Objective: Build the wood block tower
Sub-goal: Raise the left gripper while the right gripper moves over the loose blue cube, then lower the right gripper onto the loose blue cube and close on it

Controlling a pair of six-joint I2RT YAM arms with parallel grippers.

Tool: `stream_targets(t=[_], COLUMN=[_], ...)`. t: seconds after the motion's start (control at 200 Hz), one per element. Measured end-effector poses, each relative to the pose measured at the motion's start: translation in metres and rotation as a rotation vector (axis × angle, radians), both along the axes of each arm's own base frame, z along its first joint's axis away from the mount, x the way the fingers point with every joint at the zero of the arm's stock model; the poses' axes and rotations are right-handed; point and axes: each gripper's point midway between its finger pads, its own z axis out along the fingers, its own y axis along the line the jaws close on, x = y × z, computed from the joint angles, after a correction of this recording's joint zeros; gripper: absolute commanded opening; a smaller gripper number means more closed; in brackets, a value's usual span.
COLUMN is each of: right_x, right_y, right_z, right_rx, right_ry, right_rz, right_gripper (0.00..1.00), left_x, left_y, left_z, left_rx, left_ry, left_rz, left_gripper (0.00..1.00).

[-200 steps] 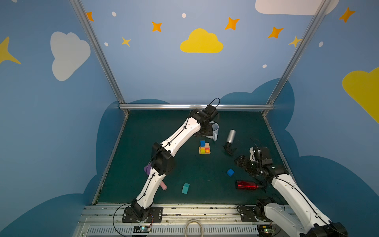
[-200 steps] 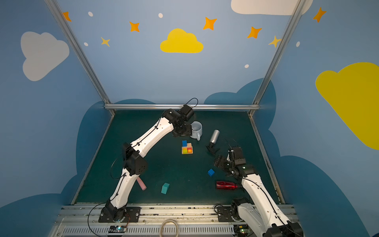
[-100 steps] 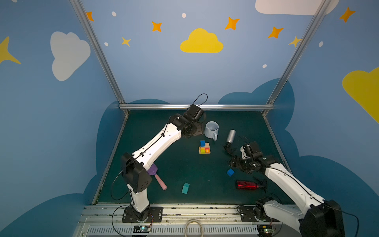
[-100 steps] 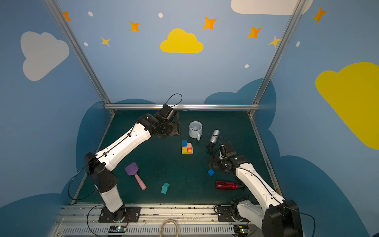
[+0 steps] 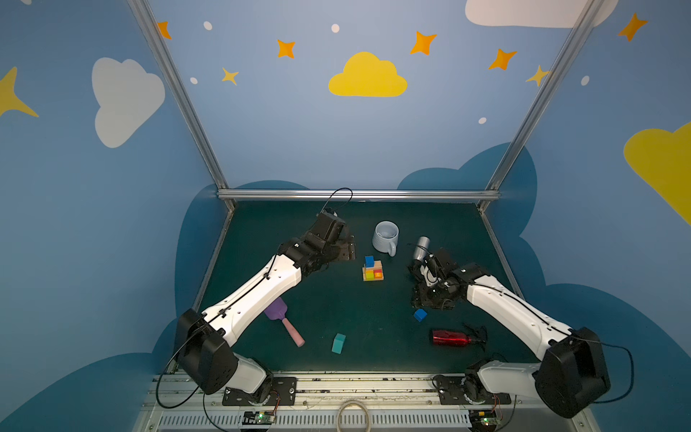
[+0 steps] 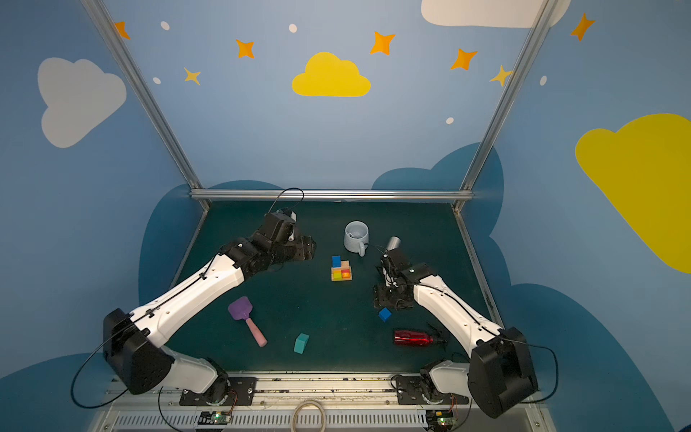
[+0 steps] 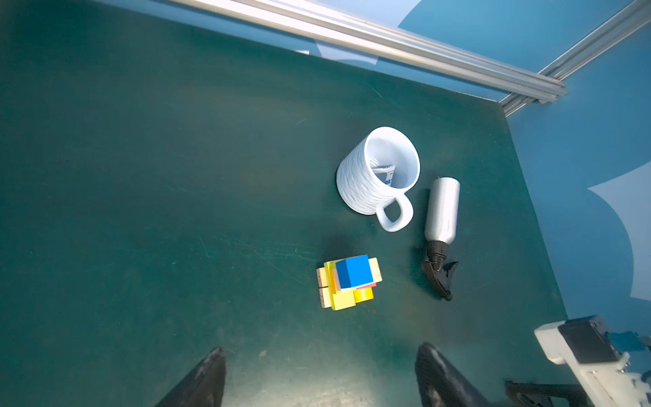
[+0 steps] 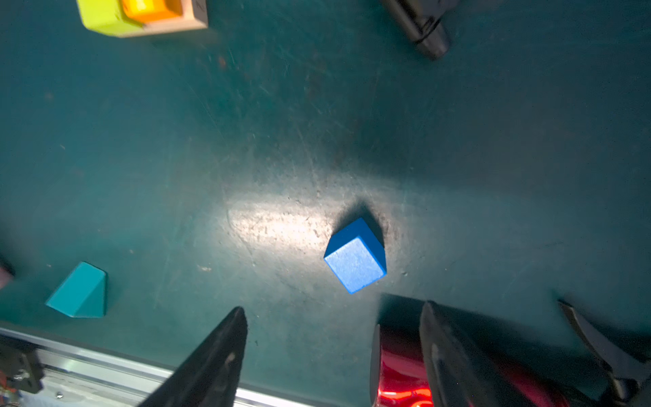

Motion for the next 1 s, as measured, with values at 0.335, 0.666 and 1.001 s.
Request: stream_targets(t=[0.335,0.666,1.001], right_x=[0.005,0.002,0.004], right_y=[0.013,0.024,0.017], right_z=[-0.017,-0.032,-0.038], right_rx=[-0.123,-0.201,-0.259], right_ry=[0.011,0.028,0.029], right_rz=[0.132,0.241,0.248], right_gripper=[0.71,0.69,0.69], left_x=[-0.018,-0.020,-0.019], left_y=[0.021,0.027,0.028], left_z=[0.027,0.039,0.039], left_rx=[-0.072,-0.104,-0.109], left_ry=[-0.177,-0.236,-0.237], left_rz=[-0.013,-0.015,-0.015], left_gripper=[0.93,0.93,0.93])
